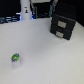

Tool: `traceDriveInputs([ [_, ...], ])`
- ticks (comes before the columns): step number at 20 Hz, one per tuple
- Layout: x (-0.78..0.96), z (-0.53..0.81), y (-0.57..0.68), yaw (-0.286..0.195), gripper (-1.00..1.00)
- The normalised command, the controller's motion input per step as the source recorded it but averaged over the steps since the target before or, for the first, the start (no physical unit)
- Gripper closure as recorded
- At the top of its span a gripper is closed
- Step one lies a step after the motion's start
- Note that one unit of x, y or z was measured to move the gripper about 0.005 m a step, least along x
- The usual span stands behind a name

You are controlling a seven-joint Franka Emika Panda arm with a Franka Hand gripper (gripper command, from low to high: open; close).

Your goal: Open the kcup holder, insert the kcup into the holder, and close the kcup holder

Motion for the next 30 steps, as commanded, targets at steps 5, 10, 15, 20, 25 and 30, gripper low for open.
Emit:
traceDriveInputs([
  [5, -0.23, 0.17, 0.49, -0.115, -1.00],
  [10, -0.37, 0.14, 0.59, -0.168, -1.00],
  [15, -0.41, 0.02, 0.60, -0.178, -1.00],
  [20, -0.41, -0.01, 0.65, -0.175, -1.00],
  [25, -0.36, -0.09, 0.70, -0.170, -1.00],
  [30, -0.33, -0.21, 0.69, -0.172, -1.00],
])
